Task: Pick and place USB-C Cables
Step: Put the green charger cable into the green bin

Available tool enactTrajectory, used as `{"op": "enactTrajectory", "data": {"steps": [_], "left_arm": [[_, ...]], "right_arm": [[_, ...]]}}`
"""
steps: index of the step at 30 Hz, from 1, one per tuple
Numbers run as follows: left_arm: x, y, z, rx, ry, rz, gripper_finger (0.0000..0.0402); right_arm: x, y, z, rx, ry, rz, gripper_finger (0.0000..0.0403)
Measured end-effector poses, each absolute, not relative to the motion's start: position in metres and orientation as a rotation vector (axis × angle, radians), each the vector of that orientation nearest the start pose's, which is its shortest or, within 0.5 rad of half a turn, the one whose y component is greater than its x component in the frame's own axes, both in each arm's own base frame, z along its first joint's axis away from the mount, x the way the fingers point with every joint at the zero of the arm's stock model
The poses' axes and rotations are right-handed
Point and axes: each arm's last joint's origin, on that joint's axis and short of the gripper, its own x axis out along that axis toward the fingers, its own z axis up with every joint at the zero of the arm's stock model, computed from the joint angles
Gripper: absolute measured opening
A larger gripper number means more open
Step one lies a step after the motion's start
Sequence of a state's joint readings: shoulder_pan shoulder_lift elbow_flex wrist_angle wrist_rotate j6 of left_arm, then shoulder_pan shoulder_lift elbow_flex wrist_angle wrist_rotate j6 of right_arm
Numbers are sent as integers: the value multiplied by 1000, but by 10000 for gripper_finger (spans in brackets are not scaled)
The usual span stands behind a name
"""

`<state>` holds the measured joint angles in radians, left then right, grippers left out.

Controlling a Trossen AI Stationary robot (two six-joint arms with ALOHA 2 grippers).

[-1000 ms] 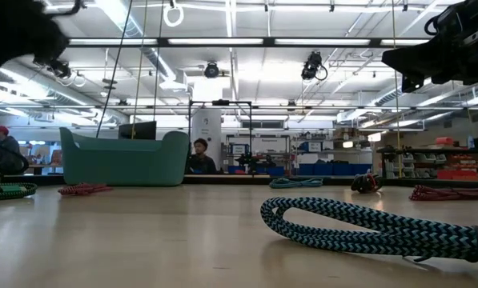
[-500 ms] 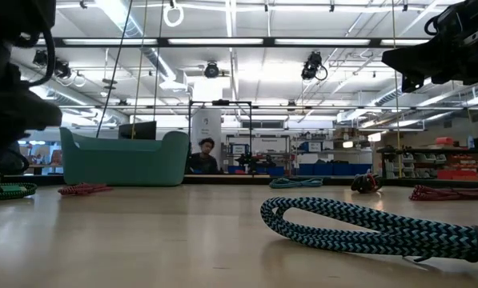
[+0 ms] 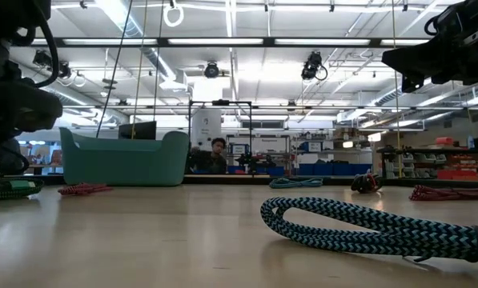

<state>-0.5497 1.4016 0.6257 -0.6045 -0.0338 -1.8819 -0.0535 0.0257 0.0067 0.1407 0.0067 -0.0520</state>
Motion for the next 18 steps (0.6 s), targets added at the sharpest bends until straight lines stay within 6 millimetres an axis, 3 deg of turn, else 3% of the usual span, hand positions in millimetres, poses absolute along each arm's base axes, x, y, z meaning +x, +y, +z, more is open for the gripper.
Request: {"op": "enactTrajectory", "data": {"steps": [6,9,13,18], "left_arm": [[193,-97,182,-1139,943,879,29],[200,-82,214,-1092,786,879,24],[206,-51,259,-947,683,911,24],[211,0,319,-735,636,953,22]], "right_arm": [[98,-5,177,-55,-120,-63,29],[98,-5,177,-55,-120,-63,29],[98,-5,177,-54,-120,-63,29],[98,-5,177,-55,-120,-63,29]]}}
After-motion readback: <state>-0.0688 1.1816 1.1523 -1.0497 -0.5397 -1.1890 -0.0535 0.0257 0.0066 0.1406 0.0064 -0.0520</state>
